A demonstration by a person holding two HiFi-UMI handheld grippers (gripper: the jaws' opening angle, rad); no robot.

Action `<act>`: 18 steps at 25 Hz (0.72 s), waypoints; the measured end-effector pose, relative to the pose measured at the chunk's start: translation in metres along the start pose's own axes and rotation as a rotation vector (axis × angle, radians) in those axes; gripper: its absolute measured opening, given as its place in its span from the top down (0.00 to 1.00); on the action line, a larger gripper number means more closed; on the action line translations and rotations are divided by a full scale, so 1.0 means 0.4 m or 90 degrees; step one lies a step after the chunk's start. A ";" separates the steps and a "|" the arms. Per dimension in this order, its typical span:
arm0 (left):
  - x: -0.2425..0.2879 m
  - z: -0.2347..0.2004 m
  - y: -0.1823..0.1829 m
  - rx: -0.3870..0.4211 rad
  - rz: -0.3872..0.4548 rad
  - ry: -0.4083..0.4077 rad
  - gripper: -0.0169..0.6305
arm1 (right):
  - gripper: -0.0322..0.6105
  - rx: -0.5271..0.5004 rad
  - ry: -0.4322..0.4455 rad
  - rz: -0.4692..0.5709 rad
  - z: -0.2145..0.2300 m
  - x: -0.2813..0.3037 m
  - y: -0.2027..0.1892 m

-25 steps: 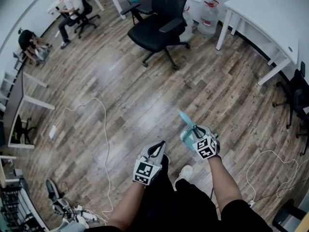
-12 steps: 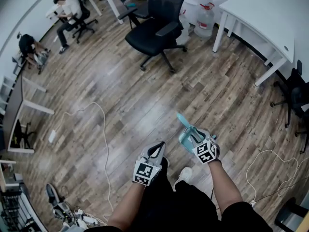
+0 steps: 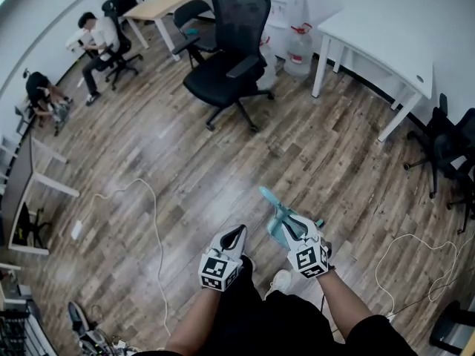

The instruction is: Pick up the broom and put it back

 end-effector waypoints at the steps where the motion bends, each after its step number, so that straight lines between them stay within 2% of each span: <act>1: -0.003 0.001 0.004 0.001 0.003 0.001 0.95 | 0.82 0.007 -0.008 0.019 0.002 -0.023 0.019; 6: -0.022 0.020 0.041 0.023 0.031 -0.008 0.95 | 0.95 0.019 -0.064 0.133 0.006 -0.132 0.114; 13: -0.077 0.059 0.134 0.059 0.080 -0.011 0.95 | 0.95 -0.010 -0.098 0.226 -0.013 -0.247 0.246; 18: -0.102 0.093 0.169 0.101 0.147 -0.018 0.95 | 0.95 -0.004 -0.123 0.253 -0.013 -0.288 0.261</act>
Point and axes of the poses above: the fingertips, and each gripper's own axes: x forward along the fingers, z to its right, y out of its top, the point moved 5 cm from there along -x, backward along the fingers, and after that the axes turned 13 degrees about y, right-handed, at the moved point
